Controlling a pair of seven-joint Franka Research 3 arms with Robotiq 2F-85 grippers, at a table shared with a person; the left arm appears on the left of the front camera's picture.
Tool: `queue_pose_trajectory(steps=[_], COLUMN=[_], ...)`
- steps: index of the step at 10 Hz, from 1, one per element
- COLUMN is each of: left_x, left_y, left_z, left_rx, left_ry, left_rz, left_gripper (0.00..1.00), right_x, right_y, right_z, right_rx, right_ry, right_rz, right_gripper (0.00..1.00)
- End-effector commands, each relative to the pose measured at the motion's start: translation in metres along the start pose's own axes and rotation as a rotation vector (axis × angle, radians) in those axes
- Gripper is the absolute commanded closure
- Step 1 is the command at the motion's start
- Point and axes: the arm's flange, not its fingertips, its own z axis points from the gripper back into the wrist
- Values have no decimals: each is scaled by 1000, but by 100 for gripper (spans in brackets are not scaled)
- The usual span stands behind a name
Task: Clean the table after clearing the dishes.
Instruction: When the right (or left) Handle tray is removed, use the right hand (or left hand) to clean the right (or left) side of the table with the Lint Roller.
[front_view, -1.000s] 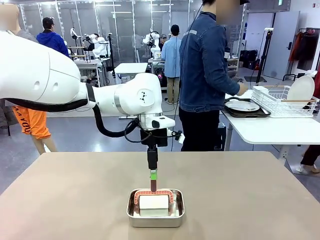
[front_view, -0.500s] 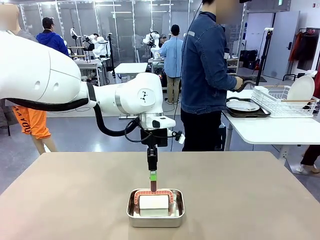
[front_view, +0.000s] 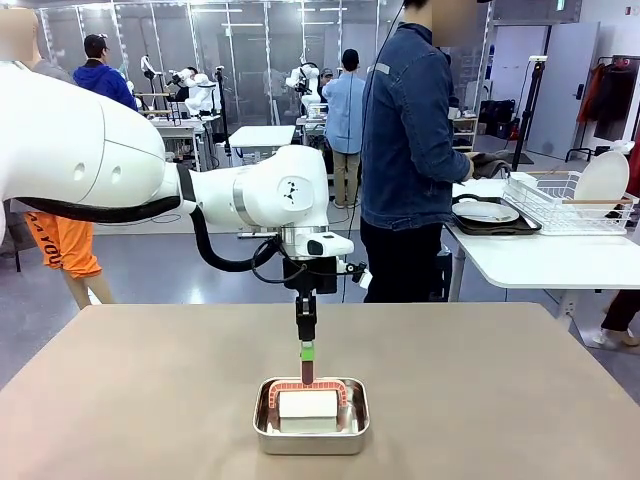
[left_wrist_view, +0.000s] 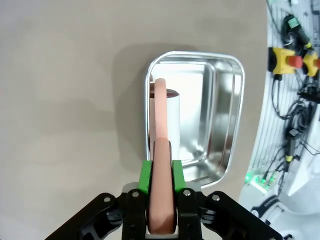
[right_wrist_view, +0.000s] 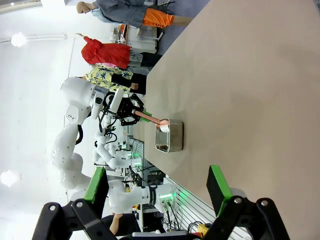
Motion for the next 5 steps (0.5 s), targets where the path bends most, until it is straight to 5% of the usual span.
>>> queue_pose_trajectory(steps=[1, 5], left_x=[11, -22], left_y=[-16, -84], left_z=[26, 114], left_rx=[-9, 98], left_ry=[52, -170], left_rz=[98, 722], left_gripper=[100, 100], right_x=[-1, -1], right_y=[3, 3], right_z=[1, 1], right_rx=[-5, -5], right_ry=[3, 3], right_rz=[7, 7], right_gripper=[0, 0])
